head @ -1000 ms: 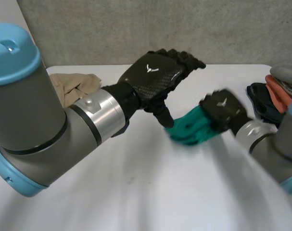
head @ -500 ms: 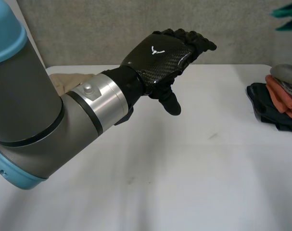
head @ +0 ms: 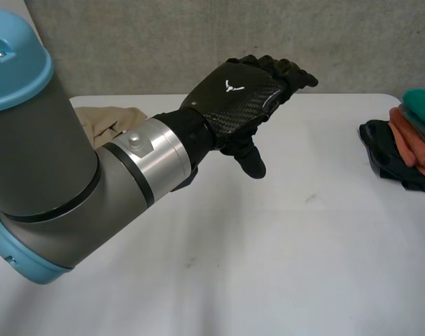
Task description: Fold the laundry.
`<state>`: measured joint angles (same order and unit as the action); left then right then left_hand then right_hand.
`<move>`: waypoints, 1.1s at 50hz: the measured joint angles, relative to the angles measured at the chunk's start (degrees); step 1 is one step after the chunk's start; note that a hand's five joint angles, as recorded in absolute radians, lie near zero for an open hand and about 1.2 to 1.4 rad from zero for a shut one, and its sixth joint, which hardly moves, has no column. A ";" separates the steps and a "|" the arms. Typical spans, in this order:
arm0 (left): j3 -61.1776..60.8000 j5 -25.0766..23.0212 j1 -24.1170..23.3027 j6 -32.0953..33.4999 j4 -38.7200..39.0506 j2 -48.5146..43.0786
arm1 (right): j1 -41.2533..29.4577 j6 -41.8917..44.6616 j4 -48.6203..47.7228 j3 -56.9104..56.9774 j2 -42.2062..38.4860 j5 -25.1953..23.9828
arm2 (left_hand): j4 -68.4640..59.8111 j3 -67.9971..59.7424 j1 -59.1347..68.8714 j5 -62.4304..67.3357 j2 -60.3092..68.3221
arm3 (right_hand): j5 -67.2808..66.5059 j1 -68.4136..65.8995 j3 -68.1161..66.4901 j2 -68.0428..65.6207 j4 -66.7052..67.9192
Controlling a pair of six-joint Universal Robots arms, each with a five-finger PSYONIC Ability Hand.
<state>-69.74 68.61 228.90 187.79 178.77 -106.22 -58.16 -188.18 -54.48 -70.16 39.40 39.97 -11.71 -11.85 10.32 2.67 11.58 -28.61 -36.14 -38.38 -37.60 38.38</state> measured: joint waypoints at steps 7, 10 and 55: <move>0.01 0.04 -0.50 -0.04 0.00 0.32 | 0.18 0.30 11.24 -1.34 7.66 1.85 | 0.00 0.00 0.00 0.00 0.00 | 26.11 22.88 26.47 25.20 -26.35; 0.01 0.04 -0.75 -0.11 0.00 0.45 | 0.78 2.25 18.92 -1.69 11.31 3.49 | 0.00 0.00 0.00 0.00 0.00 | 26.11 22.88 26.53 25.20 -26.41; 11.80 12.14 37.92 22.74 1.96 -25.93 | -39.26 38.03 30.05 -38.68 40.88 20.55 | 0.00 0.00 0.12 0.00 0.00 | 26.13 22.88 26.53 25.20 -26.41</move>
<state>-57.94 80.75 266.83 210.54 180.73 -132.15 -97.43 -150.15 -24.43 -108.85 80.28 60.52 -11.71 -11.86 10.44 2.67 11.58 -2.48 -13.26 -11.84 -12.41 11.97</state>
